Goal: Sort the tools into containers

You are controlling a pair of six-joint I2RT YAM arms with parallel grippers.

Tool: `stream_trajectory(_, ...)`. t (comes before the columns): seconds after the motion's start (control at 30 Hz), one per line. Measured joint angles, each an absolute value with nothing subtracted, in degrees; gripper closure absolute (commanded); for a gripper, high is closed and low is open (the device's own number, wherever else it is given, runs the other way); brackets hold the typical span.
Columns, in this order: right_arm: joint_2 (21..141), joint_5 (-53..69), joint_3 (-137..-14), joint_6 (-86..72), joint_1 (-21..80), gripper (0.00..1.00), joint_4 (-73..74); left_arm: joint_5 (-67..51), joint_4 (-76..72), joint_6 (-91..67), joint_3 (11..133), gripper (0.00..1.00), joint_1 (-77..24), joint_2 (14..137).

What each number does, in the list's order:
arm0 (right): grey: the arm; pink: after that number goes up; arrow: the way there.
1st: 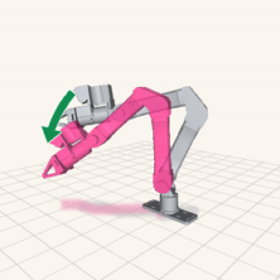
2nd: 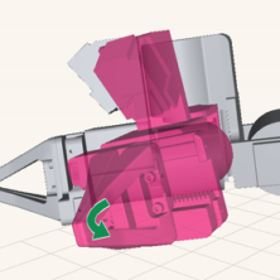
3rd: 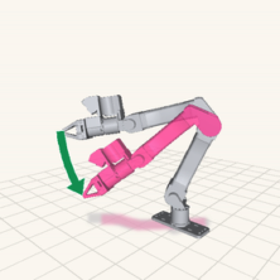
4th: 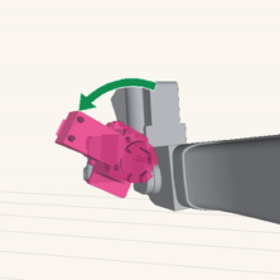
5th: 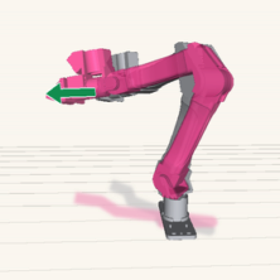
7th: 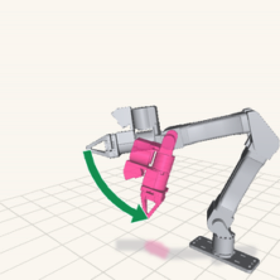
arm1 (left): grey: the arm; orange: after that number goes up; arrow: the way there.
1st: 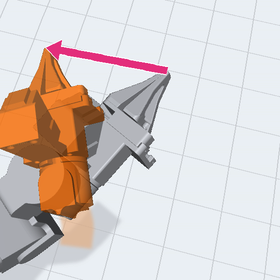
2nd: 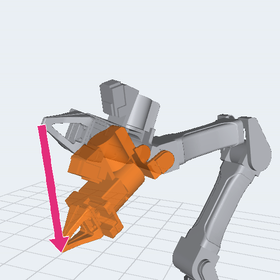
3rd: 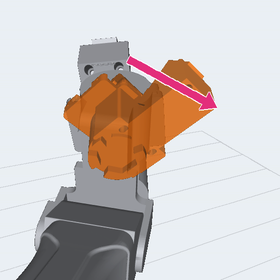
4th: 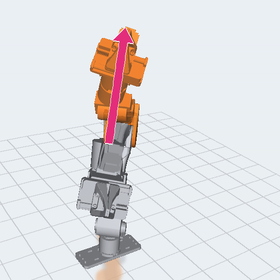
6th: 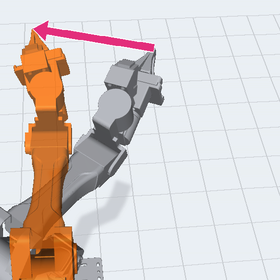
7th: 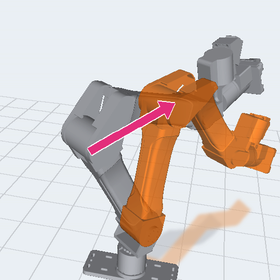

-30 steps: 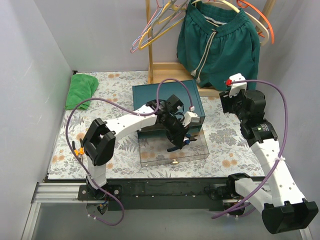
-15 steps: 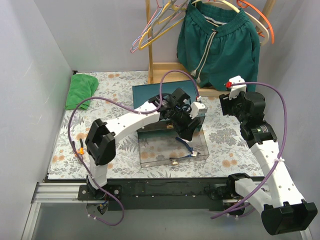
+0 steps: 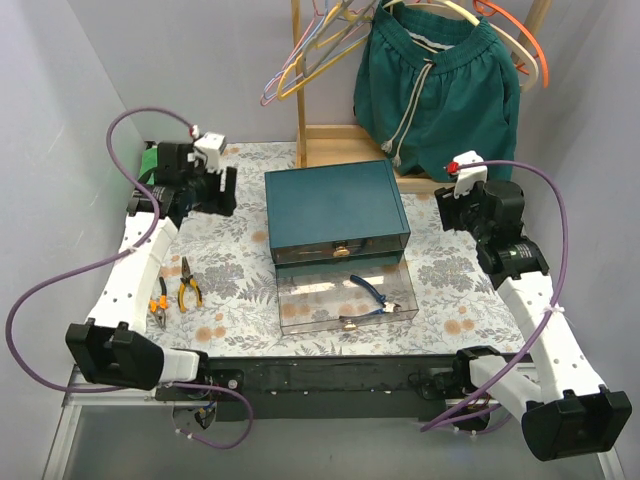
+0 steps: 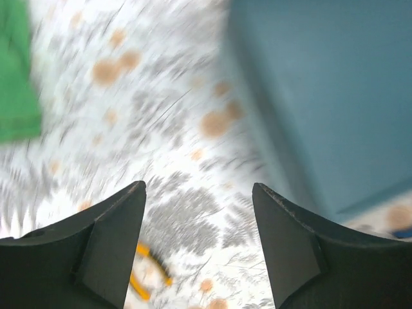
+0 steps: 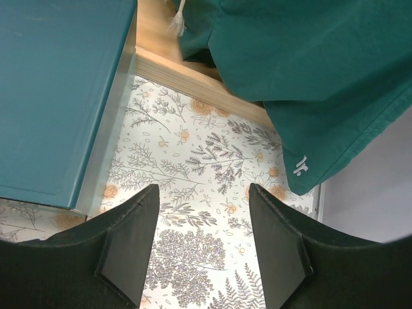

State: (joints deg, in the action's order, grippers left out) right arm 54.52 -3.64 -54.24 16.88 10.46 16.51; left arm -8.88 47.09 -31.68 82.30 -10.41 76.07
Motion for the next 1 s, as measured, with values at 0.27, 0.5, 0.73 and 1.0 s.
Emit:
stream_trajectory(0.27,55.9,-2.7,-54.2,16.9,10.2,0.33,16.5,-2.2,50.8,-32.8,62.9,0.5,11.0,77.6)
stream_trajectory(0.5,55.9,-2.5,-53.9,17.0,10.2,0.32,16.4,-7.7,51.3,-32.1,56.2,0.62,12.3,80.1)
stream_trajectory(0.73,55.9,-2.6,-52.7,17.6,10.2,0.32,16.2,-9.3,50.8,-32.2,55.8,0.62,11.7,87.2)
stream_trajectory(1.0,55.9,-2.8,-52.6,18.4,10.0,0.31,16.1,-5.3,50.4,-33.5,54.8,0.6,11.3,90.1)
